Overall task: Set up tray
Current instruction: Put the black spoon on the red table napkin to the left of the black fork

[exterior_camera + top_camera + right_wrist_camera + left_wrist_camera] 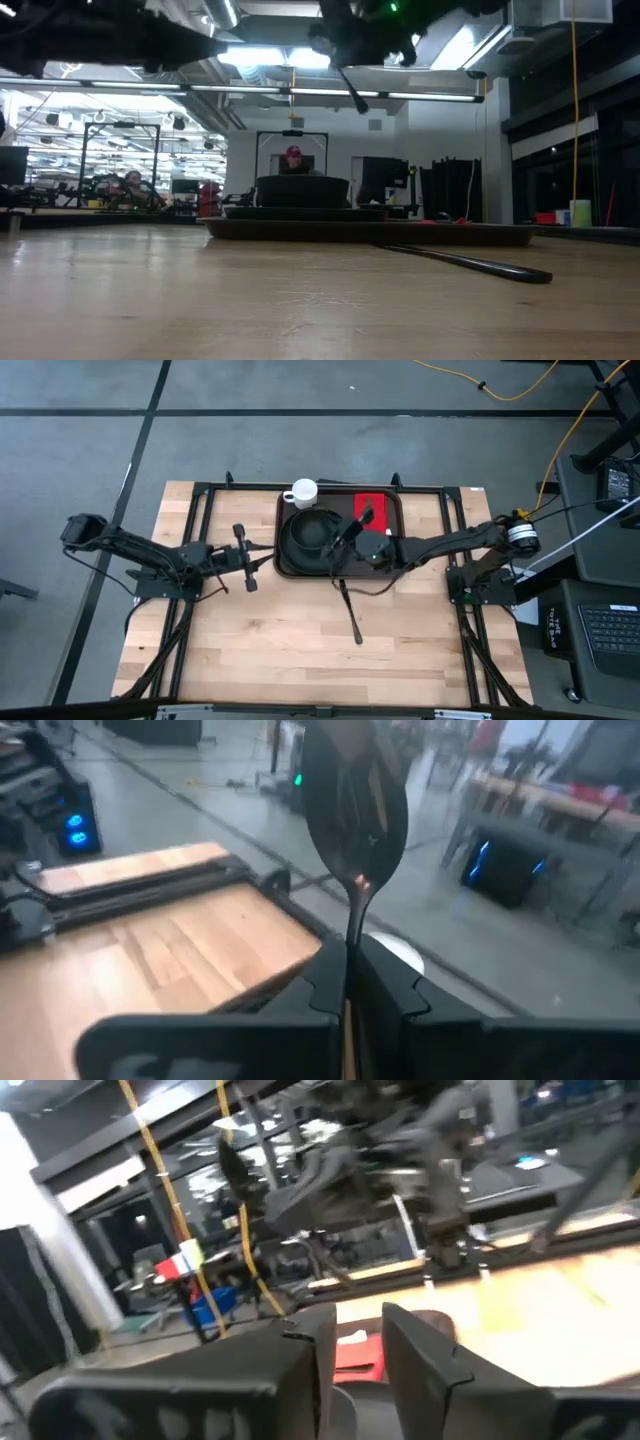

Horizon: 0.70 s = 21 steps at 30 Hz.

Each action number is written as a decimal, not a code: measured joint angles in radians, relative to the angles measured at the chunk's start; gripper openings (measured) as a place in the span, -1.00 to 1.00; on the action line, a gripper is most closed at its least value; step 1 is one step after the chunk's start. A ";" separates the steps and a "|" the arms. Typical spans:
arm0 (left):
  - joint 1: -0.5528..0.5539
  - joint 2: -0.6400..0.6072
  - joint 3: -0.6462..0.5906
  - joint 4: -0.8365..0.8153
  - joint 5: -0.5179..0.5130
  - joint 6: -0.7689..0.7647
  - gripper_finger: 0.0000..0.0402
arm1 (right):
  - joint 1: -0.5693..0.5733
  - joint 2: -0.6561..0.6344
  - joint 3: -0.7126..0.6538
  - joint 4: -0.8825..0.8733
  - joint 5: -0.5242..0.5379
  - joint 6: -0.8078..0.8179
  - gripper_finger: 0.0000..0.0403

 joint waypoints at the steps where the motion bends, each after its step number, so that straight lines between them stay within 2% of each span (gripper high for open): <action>1: 0.003 -0.011 -0.014 -0.001 0.017 0.000 -0.65 | -0.014 -0.013 -0.016 -0.011 -0.027 0.027 -0.90; 7: 0.003 -0.040 -0.042 -0.020 0.067 -0.014 -0.72 | -0.099 -0.112 -0.141 -0.027 -0.146 0.194 -0.90; 12: 0.003 -0.039 -0.042 -0.025 0.073 -0.016 -0.73 | -0.169 -0.192 -0.248 -0.038 -0.187 0.360 -0.90; 21: 0.003 -0.039 -0.042 -0.032 0.074 -0.016 -0.74 | -0.270 -0.198 -0.346 -0.052 -0.299 0.562 -0.90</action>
